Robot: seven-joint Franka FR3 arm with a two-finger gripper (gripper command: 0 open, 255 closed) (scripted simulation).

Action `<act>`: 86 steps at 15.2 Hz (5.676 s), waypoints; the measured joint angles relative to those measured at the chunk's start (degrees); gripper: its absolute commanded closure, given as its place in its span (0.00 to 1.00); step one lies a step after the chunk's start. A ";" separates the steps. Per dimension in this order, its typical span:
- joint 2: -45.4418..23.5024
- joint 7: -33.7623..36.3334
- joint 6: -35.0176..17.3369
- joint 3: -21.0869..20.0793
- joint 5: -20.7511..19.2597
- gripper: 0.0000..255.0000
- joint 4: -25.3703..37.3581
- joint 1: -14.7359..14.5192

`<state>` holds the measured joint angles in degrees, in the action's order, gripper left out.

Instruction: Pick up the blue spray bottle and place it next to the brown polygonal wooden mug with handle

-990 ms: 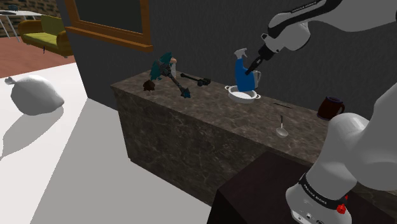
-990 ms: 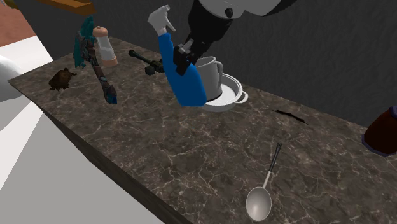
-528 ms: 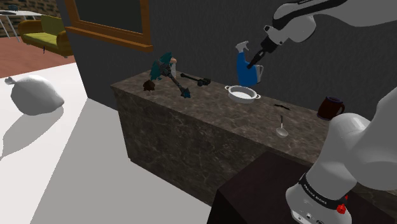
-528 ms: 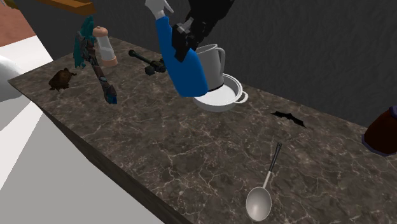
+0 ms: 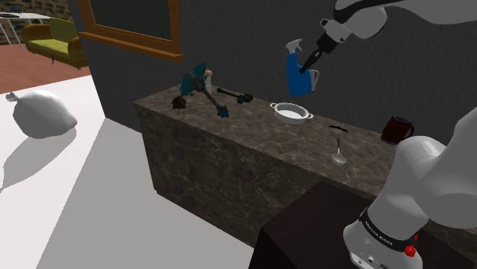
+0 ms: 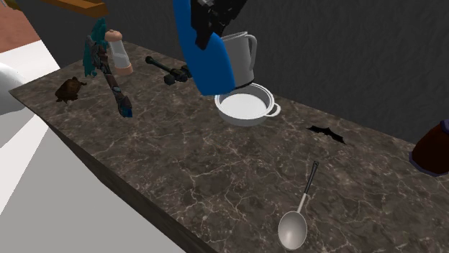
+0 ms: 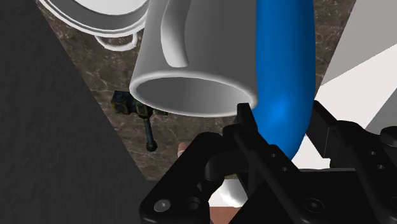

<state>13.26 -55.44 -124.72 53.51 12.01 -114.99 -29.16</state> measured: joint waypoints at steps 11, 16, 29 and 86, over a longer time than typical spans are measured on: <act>0.19 2.88 7.85 -1.00 -1.30 1.00 8.05 0.12; 1.42 -0.32 9.68 1.36 -1.70 1.00 8.32 1.39; -1.21 -19.16 15.79 21.11 2.87 1.00 11.77 0.07; 34.48 -34.78 11.74 70.76 -23.31 1.00 30.99 -35.30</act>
<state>47.74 -90.23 -112.98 124.27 -11.29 -84.01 -64.46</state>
